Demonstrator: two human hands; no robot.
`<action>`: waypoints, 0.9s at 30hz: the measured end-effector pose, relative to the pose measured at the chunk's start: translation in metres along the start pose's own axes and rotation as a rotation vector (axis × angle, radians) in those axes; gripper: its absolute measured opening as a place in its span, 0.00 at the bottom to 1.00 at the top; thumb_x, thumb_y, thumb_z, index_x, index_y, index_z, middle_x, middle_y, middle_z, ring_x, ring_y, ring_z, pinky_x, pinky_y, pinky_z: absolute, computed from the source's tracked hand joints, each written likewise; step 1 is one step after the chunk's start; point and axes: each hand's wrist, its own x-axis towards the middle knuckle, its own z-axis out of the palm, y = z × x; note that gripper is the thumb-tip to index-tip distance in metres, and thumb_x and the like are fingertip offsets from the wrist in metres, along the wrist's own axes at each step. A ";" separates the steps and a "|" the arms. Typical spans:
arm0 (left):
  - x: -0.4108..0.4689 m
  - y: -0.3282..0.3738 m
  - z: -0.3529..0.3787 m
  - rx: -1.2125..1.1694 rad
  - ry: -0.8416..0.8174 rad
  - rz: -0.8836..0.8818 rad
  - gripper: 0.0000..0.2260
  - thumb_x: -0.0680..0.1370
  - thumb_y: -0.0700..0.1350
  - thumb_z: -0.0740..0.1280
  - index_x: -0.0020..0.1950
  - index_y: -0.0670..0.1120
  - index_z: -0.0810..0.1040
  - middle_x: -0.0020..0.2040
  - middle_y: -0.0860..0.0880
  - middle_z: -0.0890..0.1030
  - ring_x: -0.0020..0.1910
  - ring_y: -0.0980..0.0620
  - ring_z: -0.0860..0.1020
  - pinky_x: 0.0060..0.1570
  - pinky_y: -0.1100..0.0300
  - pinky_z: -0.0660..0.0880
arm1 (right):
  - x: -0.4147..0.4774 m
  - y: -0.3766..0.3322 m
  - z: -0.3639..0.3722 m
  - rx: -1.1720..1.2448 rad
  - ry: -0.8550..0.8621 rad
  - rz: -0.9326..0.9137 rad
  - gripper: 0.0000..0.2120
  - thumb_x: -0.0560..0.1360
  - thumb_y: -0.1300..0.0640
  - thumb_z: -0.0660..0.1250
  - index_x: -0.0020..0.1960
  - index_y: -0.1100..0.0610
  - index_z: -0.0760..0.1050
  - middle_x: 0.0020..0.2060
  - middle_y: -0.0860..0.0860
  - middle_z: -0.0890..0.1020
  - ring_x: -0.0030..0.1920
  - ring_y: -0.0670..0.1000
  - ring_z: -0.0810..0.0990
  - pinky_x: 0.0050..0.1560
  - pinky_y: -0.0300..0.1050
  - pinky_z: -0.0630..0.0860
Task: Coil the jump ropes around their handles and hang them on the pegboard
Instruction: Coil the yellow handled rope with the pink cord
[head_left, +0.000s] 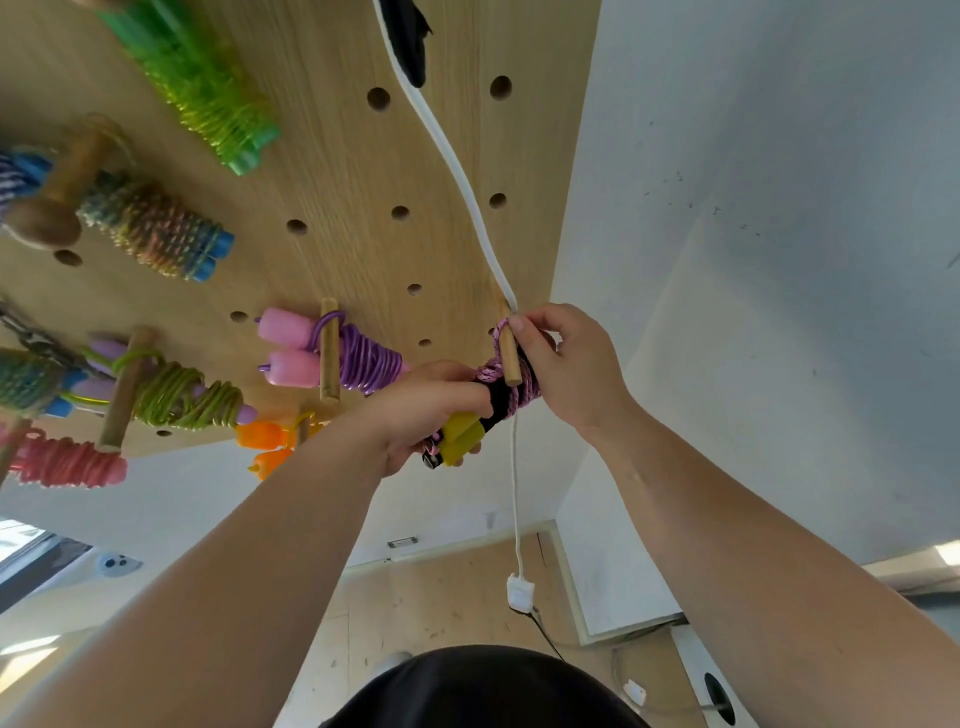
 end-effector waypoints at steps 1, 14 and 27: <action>-0.001 -0.004 0.000 -0.049 0.020 0.012 0.25 0.66 0.44 0.71 0.62 0.42 0.77 0.54 0.34 0.82 0.43 0.41 0.84 0.42 0.48 0.79 | 0.002 0.003 0.001 -0.002 -0.010 0.023 0.11 0.82 0.49 0.65 0.43 0.44 0.81 0.40 0.43 0.81 0.45 0.43 0.78 0.43 0.32 0.68; 0.018 -0.048 0.035 0.193 0.727 0.374 0.23 0.78 0.56 0.71 0.71 0.57 0.69 0.60 0.48 0.76 0.54 0.49 0.76 0.51 0.55 0.75 | -0.013 0.026 0.001 -0.120 0.091 -0.093 0.11 0.79 0.48 0.69 0.59 0.50 0.78 0.50 0.46 0.78 0.55 0.46 0.76 0.56 0.35 0.70; 0.011 -0.075 0.044 0.414 0.604 0.382 0.29 0.82 0.56 0.63 0.81 0.62 0.53 0.82 0.49 0.48 0.80 0.43 0.55 0.73 0.46 0.63 | -0.029 0.043 -0.006 -0.543 0.035 -0.432 0.30 0.77 0.54 0.72 0.76 0.46 0.67 0.57 0.56 0.73 0.57 0.57 0.70 0.49 0.48 0.78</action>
